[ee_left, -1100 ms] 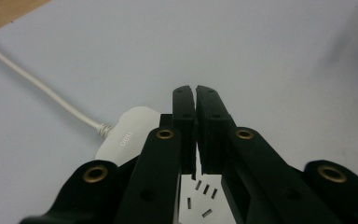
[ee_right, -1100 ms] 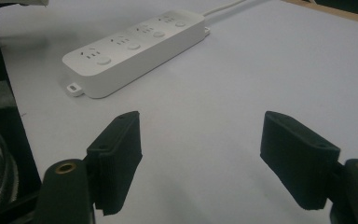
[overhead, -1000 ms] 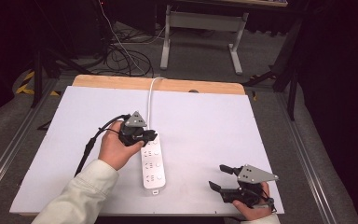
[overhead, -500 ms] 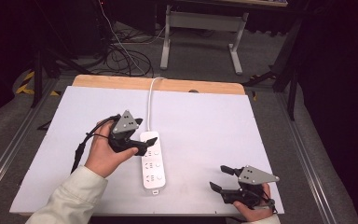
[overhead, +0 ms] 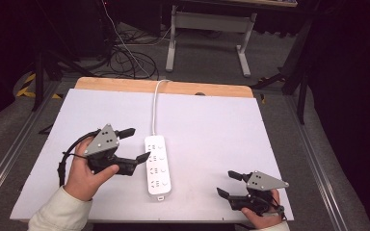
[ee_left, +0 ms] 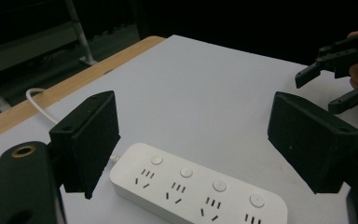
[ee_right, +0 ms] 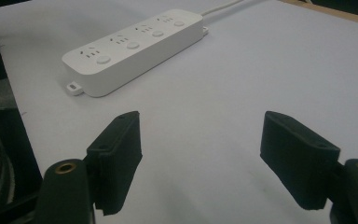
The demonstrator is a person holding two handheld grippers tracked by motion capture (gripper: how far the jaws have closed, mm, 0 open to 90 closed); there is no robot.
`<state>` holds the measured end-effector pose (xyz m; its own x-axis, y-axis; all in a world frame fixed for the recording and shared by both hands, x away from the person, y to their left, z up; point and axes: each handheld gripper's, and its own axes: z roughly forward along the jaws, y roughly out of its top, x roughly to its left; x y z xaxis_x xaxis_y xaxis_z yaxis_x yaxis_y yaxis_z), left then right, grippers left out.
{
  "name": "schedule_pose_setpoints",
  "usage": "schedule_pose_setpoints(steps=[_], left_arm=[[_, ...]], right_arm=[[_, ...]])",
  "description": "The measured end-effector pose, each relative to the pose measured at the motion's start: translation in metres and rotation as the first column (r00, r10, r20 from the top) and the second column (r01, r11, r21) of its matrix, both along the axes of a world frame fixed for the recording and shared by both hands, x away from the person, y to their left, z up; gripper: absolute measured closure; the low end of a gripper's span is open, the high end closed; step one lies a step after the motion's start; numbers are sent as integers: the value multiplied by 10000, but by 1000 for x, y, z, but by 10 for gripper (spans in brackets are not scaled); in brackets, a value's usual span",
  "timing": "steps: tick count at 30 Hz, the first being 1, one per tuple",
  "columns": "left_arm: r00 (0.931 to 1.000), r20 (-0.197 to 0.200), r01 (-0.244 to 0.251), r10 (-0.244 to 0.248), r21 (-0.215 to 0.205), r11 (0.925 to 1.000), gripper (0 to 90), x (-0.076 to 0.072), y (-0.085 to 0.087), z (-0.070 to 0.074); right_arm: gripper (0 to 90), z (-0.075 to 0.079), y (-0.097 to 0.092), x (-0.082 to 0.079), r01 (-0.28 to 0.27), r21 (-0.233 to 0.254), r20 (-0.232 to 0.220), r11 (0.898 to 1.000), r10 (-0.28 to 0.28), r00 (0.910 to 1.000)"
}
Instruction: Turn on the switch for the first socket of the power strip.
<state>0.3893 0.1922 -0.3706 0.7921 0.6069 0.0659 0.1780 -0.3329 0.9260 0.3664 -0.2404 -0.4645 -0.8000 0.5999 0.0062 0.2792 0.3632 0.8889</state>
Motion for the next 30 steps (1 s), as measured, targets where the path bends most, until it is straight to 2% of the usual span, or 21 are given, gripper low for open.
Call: schedule_pose_setpoints(steps=[4, 6, 8, 12, 18, 21, 26, 30], left_arm=[[10000, -17, 18, -17, 167, 9999, 146, -8, 16, -12], [9998, 83, -200, 198, 256, 9995, 136, -11, 26, -18], [9992, 154, -379, 376, 143, 9992, 105, -14, 33, -22], [9990, 266, -351, 350, 49, 9994, 87, -20, 46, -28], [9994, -69, -343, 343, 7, 9994, 83, -23, 66, -45], [9992, -278, -277, 272, -167, 9995, 66, -24, 73, -53], [9973, -578, -456, 444, -199, 9988, 59, -26, 84, -66], [9958, -616, -687, 670, -260, 9973, 57, -30, 93, -78]], right_arm=[[295, 0, 0, 0, 6, -13, 5, 10000, -6, 10000], [295, 0, 0, 0, 19, 8, -18, 10000, -18, 10000], [295, 0, 0, 0, 24, -5, -23, 10000, -24, 10000], [295, 0, 0, 0, 20, -7, 0, 10000, -20, 10000], [295, -1, 0, 0, 4, 0, -2, 10000, -4, 10000], [295, -1, 0, 0, 46, 18, -5, 10000, -46, 10000], [295, 0, 0, 0, 36, 18, 32, 10000, -36, 10000], [295, 0, -1, 0, 59, 28, 18, 10000, -60, 10000]])
